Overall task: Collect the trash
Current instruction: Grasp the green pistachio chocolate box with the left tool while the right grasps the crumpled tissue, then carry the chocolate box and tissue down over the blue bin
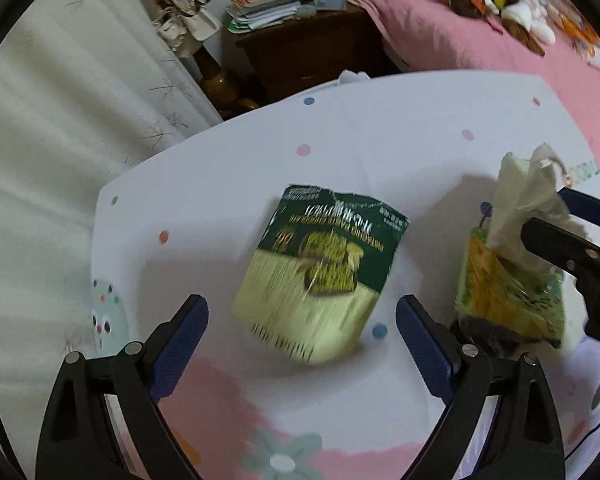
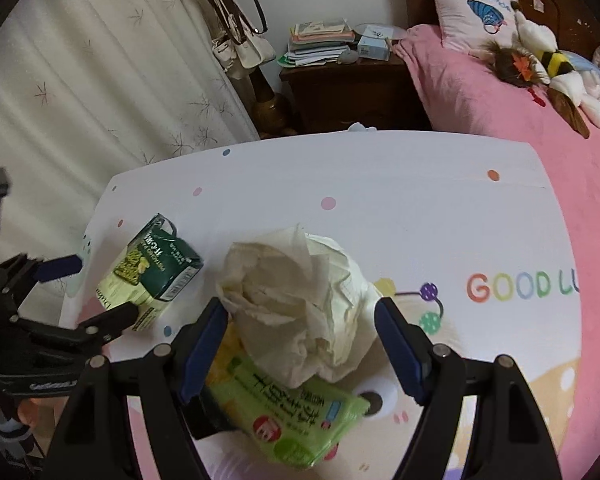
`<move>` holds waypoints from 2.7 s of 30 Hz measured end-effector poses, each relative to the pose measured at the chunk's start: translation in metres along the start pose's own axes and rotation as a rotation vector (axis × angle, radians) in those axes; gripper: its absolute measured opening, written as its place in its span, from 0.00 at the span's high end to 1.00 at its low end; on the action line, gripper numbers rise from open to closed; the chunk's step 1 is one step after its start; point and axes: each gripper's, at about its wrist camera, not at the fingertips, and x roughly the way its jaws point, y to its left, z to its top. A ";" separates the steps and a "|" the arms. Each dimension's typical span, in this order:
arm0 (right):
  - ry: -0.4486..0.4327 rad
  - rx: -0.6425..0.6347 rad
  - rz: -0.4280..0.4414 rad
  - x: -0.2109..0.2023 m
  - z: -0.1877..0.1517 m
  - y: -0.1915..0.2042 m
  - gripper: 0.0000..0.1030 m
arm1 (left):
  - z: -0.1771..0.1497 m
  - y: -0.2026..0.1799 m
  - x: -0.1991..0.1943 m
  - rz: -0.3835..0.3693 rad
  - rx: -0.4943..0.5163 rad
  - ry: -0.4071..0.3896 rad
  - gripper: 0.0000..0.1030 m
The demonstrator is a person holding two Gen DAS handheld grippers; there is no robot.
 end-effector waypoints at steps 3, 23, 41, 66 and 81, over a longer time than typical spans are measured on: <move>-0.001 -0.003 0.023 0.004 0.002 -0.003 0.26 | 0.011 -0.004 0.014 -0.008 0.008 0.023 0.09; -0.014 -0.099 0.042 0.008 -0.009 0.006 0.44 | -0.003 -0.001 0.030 -0.093 -0.094 0.047 0.25; -0.145 -0.094 0.113 -0.116 -0.073 0.048 0.48 | -0.100 0.018 -0.134 -0.162 -0.171 -0.150 0.32; -0.155 0.068 0.026 -0.255 -0.360 0.196 0.48 | -0.446 0.034 -0.273 -0.319 0.001 -0.285 0.32; 0.140 0.116 -0.056 -0.190 -0.505 0.191 0.48 | -0.565 -0.003 -0.199 -0.416 -0.046 -0.099 0.32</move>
